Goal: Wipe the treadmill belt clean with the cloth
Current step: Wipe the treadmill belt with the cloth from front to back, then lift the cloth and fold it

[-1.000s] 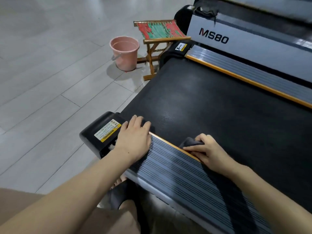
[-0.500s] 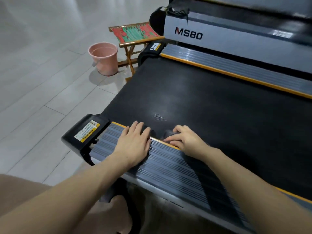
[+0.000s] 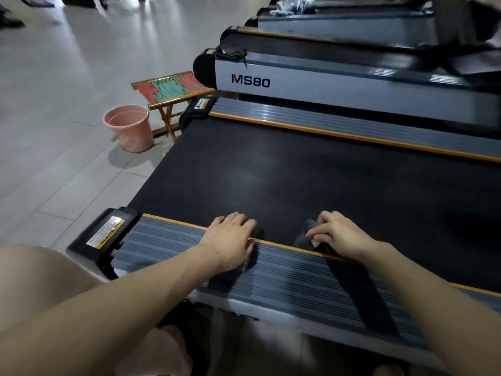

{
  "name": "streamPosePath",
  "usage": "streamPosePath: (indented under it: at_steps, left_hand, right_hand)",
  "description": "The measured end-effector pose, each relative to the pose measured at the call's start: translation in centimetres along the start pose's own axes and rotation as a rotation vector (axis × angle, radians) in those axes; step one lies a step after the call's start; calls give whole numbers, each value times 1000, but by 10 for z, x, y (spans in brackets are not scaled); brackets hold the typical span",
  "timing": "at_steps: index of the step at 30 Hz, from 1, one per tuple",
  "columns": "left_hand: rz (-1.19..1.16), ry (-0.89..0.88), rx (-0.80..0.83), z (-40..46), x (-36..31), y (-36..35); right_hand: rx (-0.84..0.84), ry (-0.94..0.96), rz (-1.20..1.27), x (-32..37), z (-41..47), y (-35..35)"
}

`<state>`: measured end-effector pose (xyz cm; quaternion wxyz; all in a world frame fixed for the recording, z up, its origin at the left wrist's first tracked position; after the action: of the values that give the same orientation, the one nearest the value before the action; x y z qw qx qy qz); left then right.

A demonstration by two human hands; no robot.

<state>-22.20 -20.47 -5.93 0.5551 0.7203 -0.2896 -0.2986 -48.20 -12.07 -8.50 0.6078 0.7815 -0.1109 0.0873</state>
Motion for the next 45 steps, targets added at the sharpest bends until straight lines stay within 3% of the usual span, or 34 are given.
streamPosePath:
  at_steps: [4, 6, 11, 13, 14, 18, 25, 31, 38, 42, 45]
  left_hand:
    - [-102, 81, 11, -6, -13, 22]
    - [-186, 117, 1, -8, -18, 32]
    - [-861, 204, -151, -20, -28, 54]
    - [-1183, 95, -99, -28, -50, 61]
    - [-1238, 30, -59, -32, -62, 66]
    - [-1100, -44, 26, -36, -83, 69]
    - [-1056, -30, -38, -45, -83, 69]
    - [-987, -157, -104, -62, -81, 87]
    - [-957, -252, -194, -89, -54, 104]
    - [-965, -157, -187, -102, -8, 94]
    - [-897, -46, -187, -112, 31, 75]
  right_hand:
    - [-360, 32, 140, 33, -19, 37]
    - [-463, 77, 256, 59, -37, 51]
    - [-531, -19, 662, 91, -90, 54]
    - [-548, -26, 714, 98, -104, 48]
    - [-549, -23, 708, 102, -110, 46]
    - [-601, 2, 682, 112, -130, 41]
    - [-638, 28, 710, 127, -149, 38]
    - [-577, -12, 951, 128, -150, 34]
    - [-448, -46, 1069, 147, -121, 43]
    - [-582, -68, 1001, 166, -111, 49]
    - [-583, -26, 937, 187, -100, 48]
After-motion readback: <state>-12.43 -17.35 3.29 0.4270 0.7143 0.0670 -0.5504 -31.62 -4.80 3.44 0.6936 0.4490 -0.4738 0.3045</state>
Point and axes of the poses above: each hand's wrist, its own z-axis towards the middle knuckle, its own y-axis out of the back of the hand, x = y × z, the point moved 6 cm from there along z, towards the middle knuckle, and after that the axes turned 4 degrees about x, right-handed, at the moved point
